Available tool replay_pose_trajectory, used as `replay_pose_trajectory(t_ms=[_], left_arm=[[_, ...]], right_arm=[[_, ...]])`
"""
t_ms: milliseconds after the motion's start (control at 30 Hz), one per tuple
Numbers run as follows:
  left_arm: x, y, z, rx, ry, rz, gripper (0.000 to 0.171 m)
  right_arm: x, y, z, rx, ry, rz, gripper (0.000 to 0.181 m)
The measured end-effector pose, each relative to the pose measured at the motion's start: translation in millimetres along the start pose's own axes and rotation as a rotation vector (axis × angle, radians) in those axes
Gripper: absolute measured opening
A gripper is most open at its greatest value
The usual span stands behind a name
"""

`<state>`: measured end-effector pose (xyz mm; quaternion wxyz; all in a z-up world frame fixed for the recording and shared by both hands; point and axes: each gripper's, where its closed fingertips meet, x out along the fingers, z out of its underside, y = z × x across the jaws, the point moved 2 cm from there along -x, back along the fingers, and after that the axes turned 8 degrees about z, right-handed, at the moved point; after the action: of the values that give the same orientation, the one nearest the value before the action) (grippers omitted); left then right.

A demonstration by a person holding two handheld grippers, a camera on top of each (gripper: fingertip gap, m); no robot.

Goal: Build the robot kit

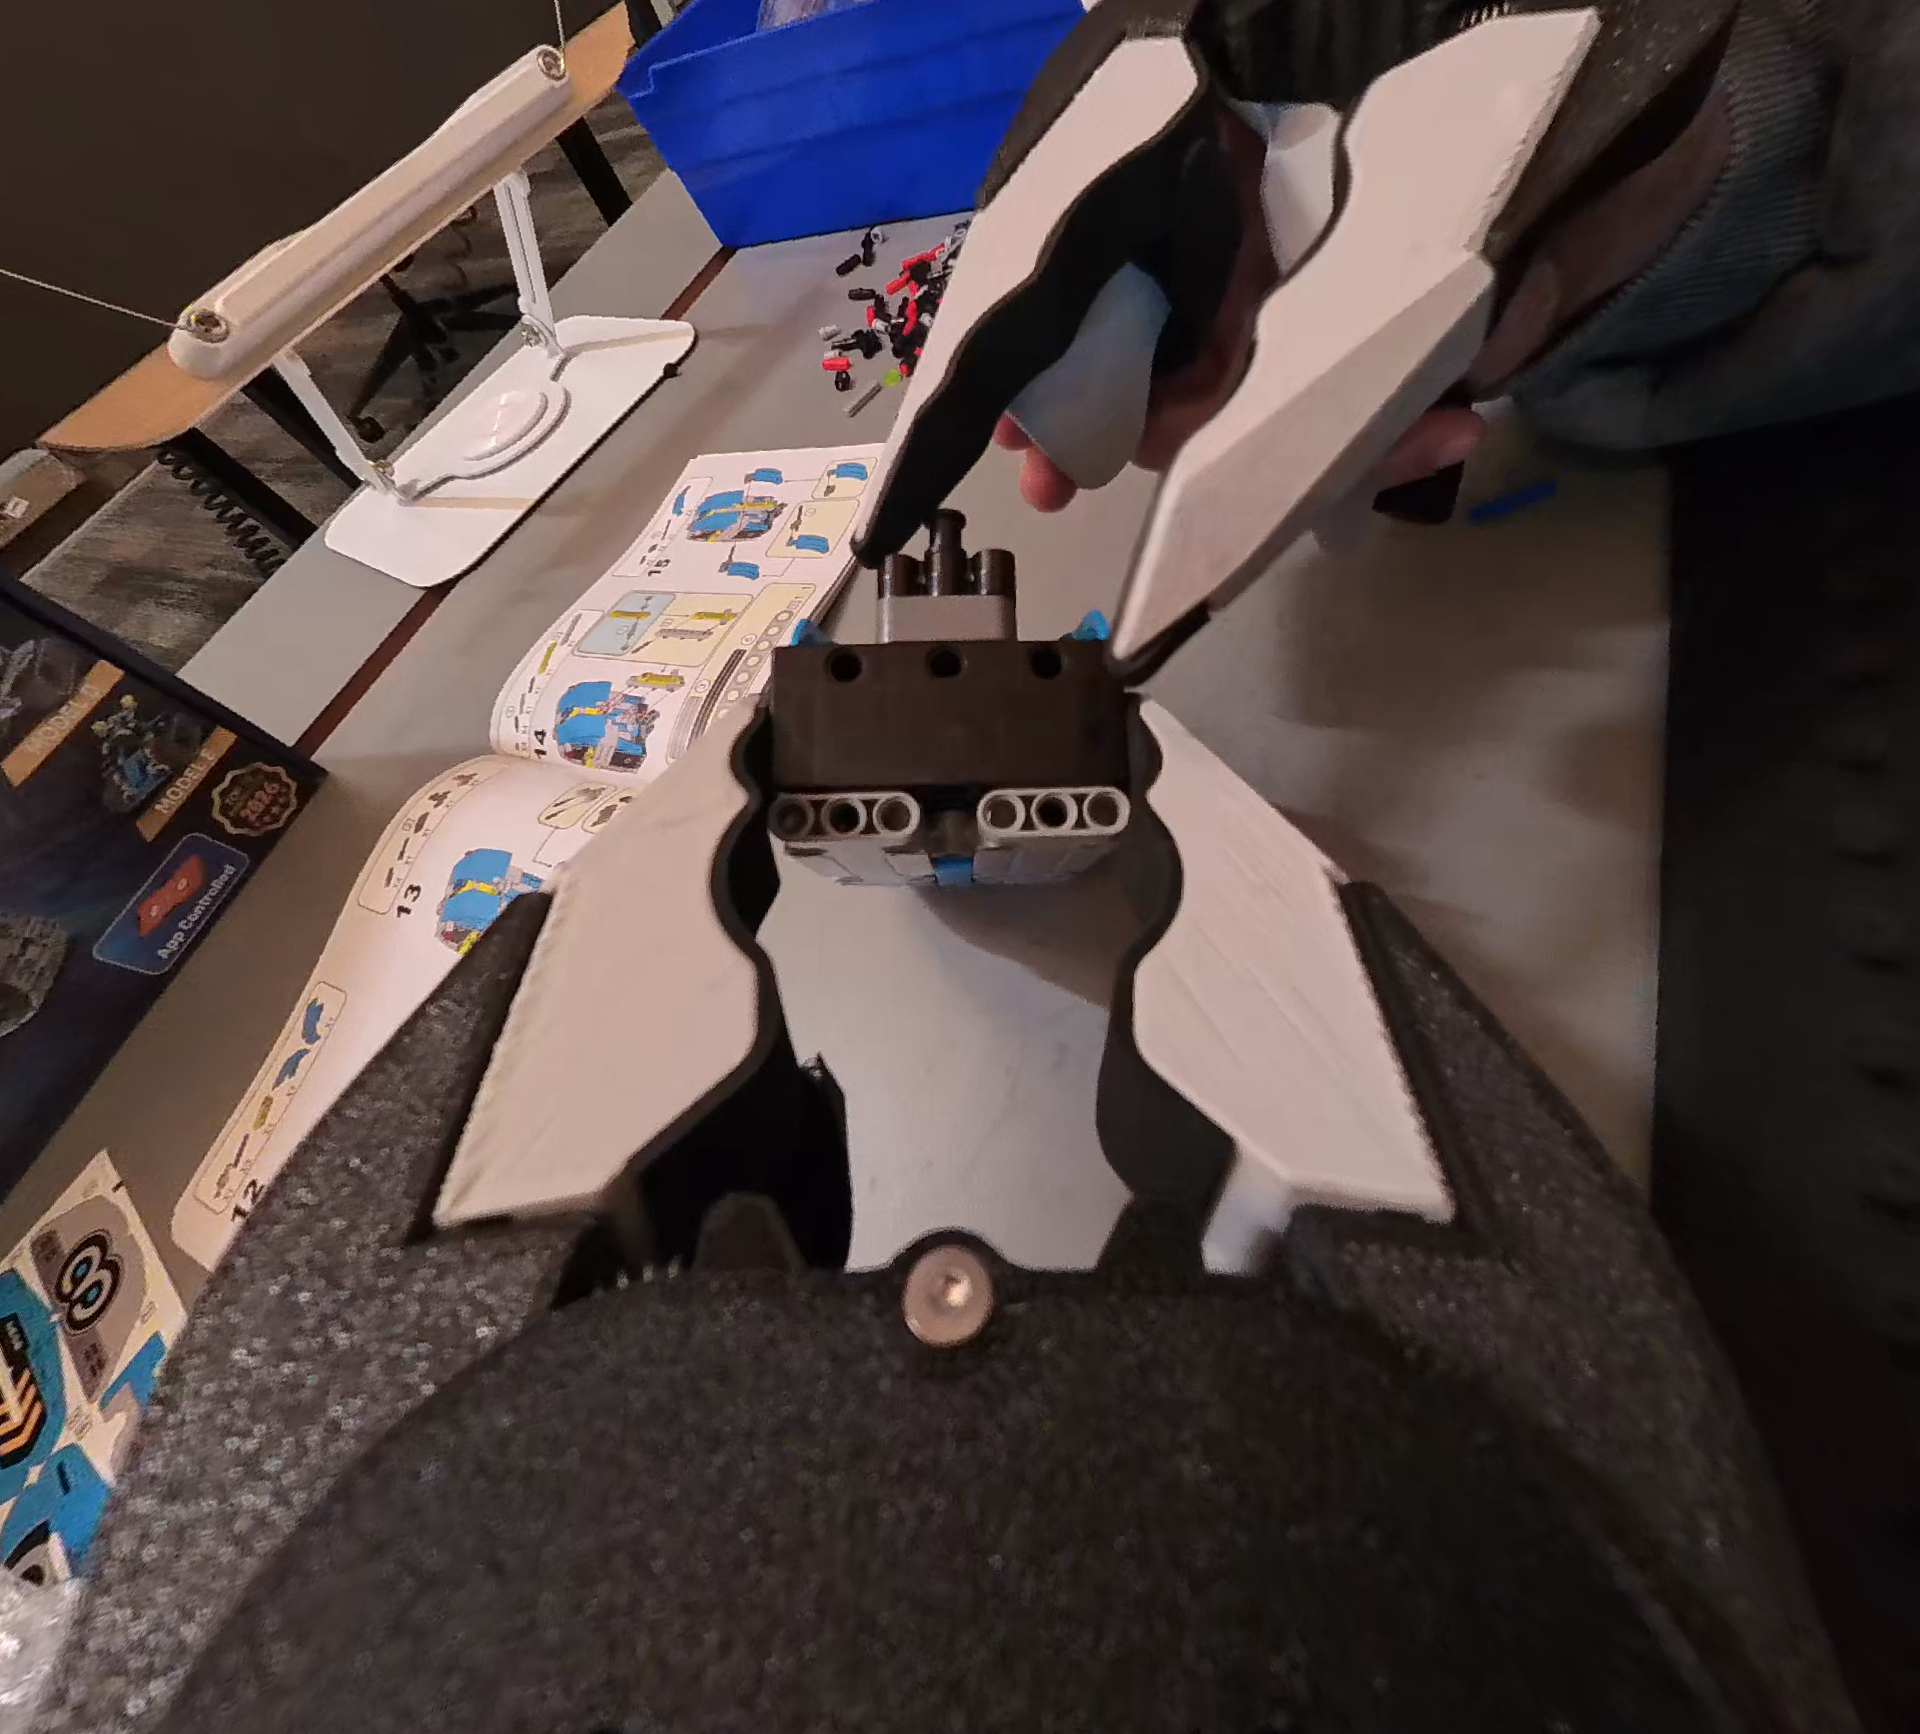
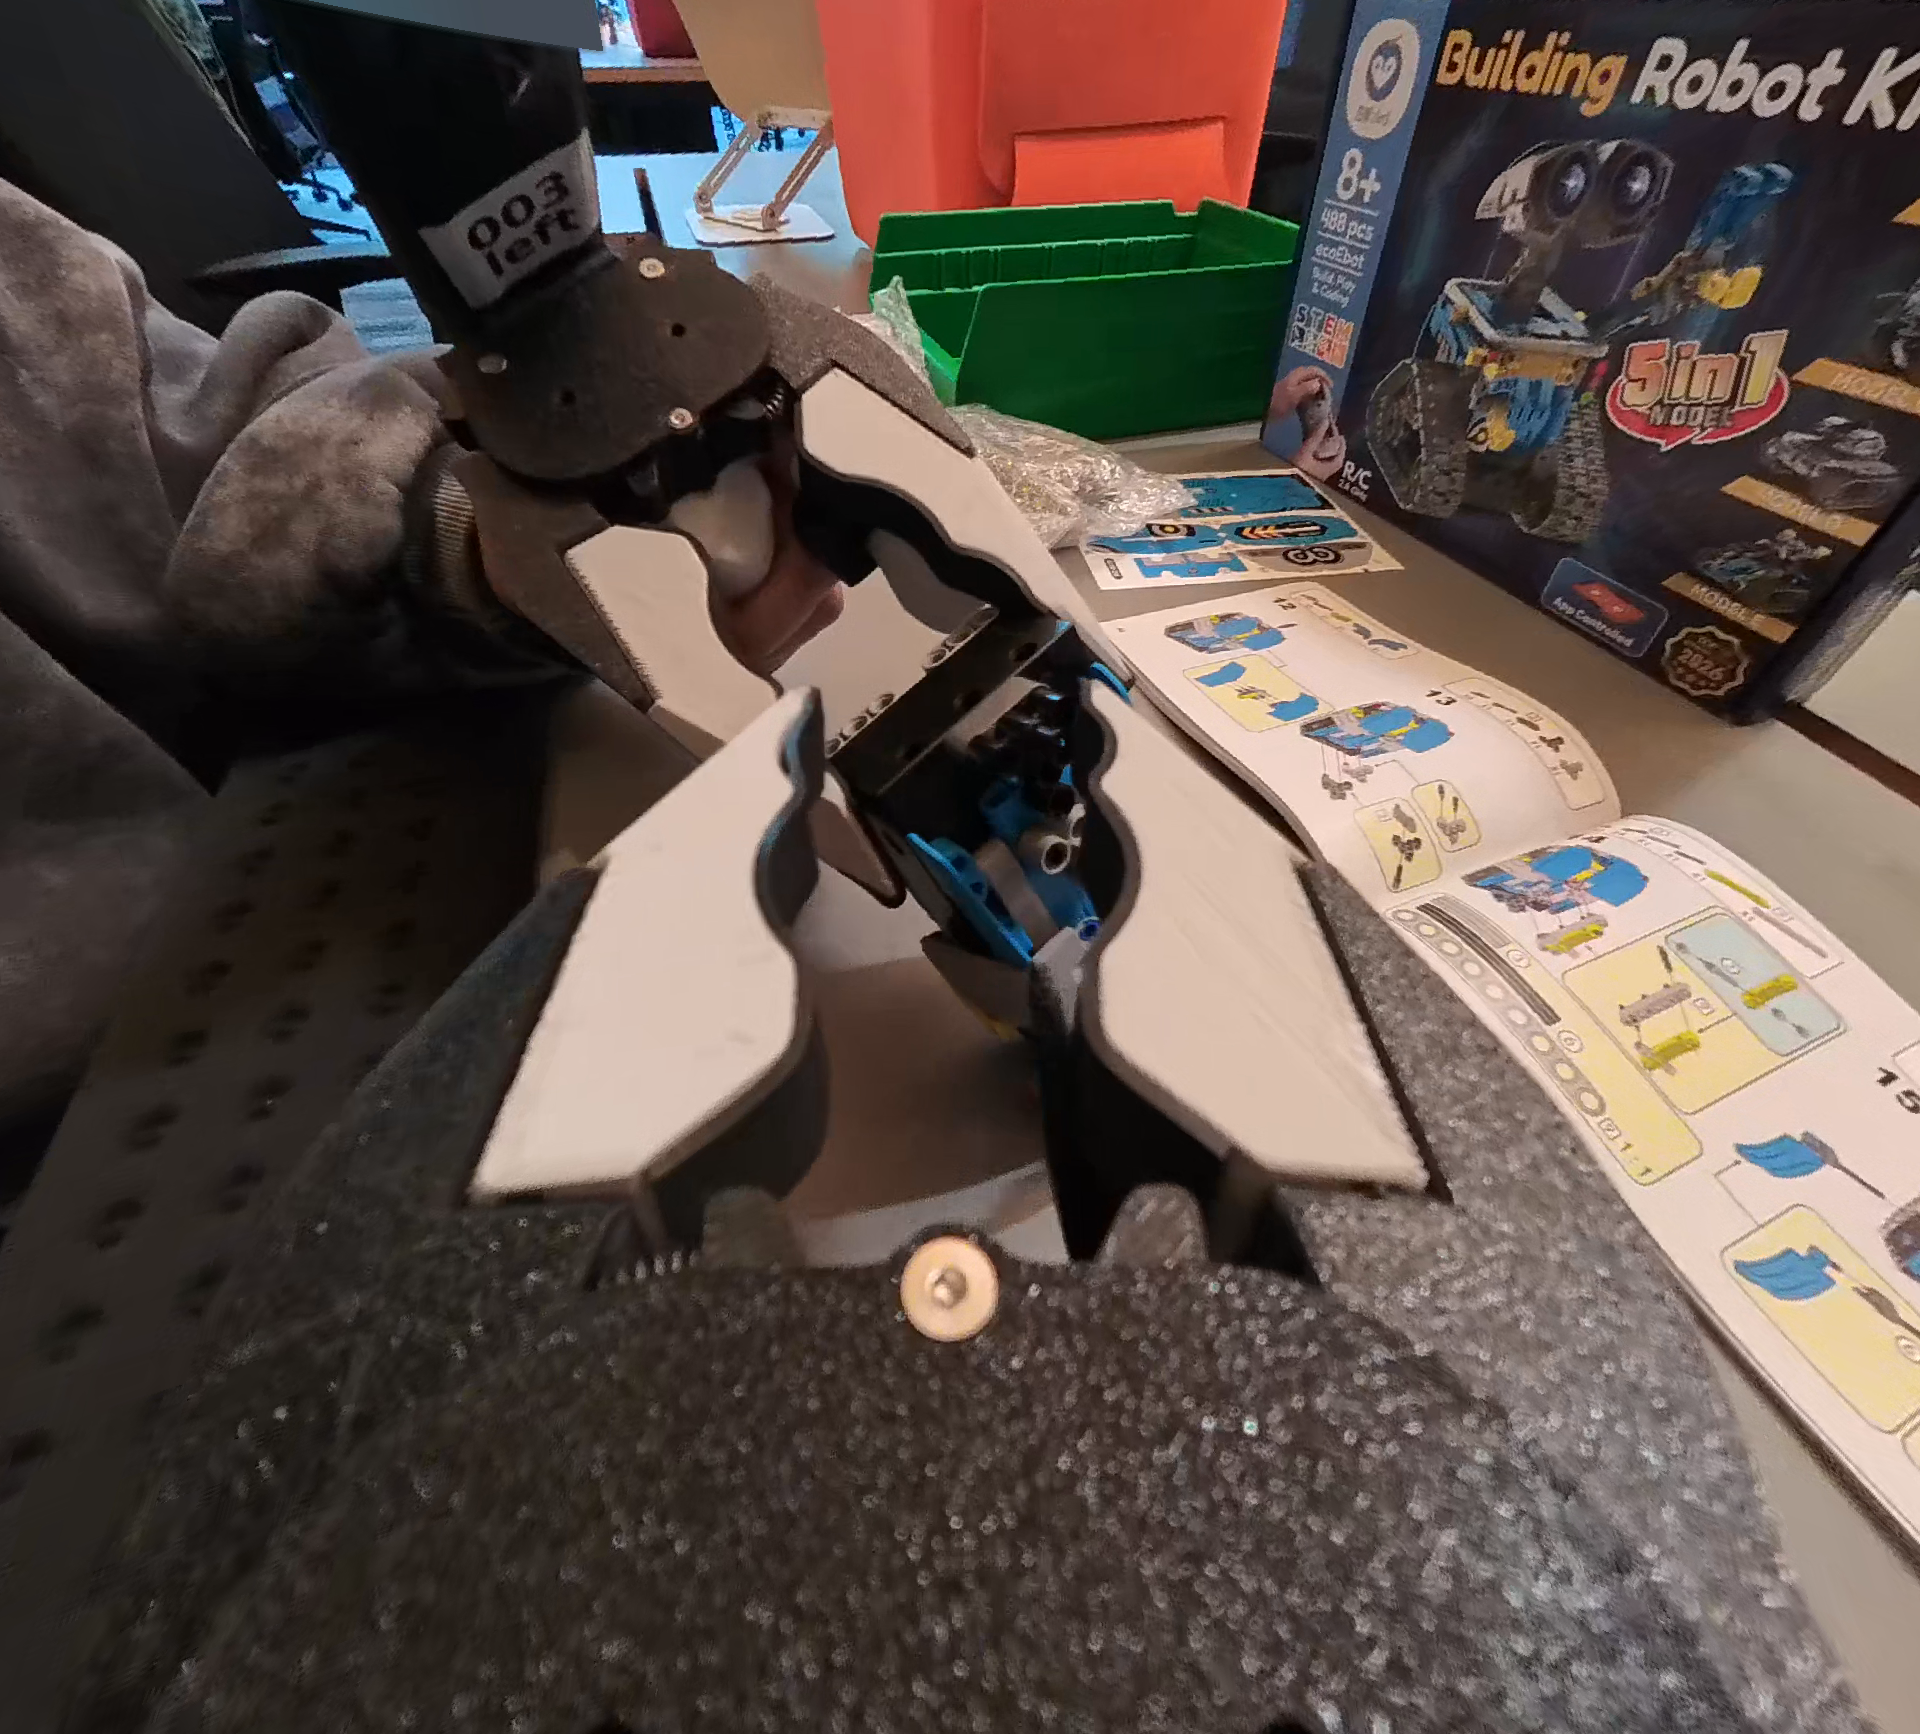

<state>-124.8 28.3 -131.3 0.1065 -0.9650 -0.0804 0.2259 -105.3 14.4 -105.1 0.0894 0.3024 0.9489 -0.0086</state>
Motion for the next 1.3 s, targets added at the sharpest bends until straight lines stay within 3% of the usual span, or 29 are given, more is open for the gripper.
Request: replay_pose_trajectory(t_ms=[133, 233, 367, 467, 667, 800, 1067, 1300], left_arm=[[0.5, -1.0, 0.4, -0.005, -0.003, -0.008, 0.066], [-0.2, -2.6, 3.0, 0.014, -0.030, -0.061, 0.066], [-0.7, 0.6, 3.3, 0.106, -0.062, -0.161, 0.066], [0.0, 6.5, 3.8, 0.167, -0.084, -0.204, 0.066], [1.9, 18.3, 5.6, 0.249, -0.108, -0.250, 0.066], [5.0, 26.9, 7.7, 0.281, -0.103, -0.244, 0.067], [11.8, 52.1, 18.5, 0.255, -0.141, -0.102, 0.072], [10.9, 78.7, 20.0, 0.248, -0.106, 0.075, 0.071]], right_arm=[[1.5, 8.6, -1.2, 0.052, 0.015, 0.015, 0.034], [4.6, 20.6, 4.7, 0.185, -0.035, 0.030, 0.039], [3.9, 9.9, 8.6, 0.395, -0.084, -0.112, 0.029], [2.4, 10.1, 9.4, 0.425, -0.088, -0.119, 0.012], [-5.9, 2.0, 14.2, 0.497, -0.222, -0.260, 0.009], [-11.1, -3.9, 17.0, 0.405, -0.306, -0.359, 0.007], [-24.8, -11.5, 34.0, 0.054, -0.618, -0.489, 0.006], [-36.1, -12.6, 56.1, -0.206, -0.858, -0.489, 0.006]])
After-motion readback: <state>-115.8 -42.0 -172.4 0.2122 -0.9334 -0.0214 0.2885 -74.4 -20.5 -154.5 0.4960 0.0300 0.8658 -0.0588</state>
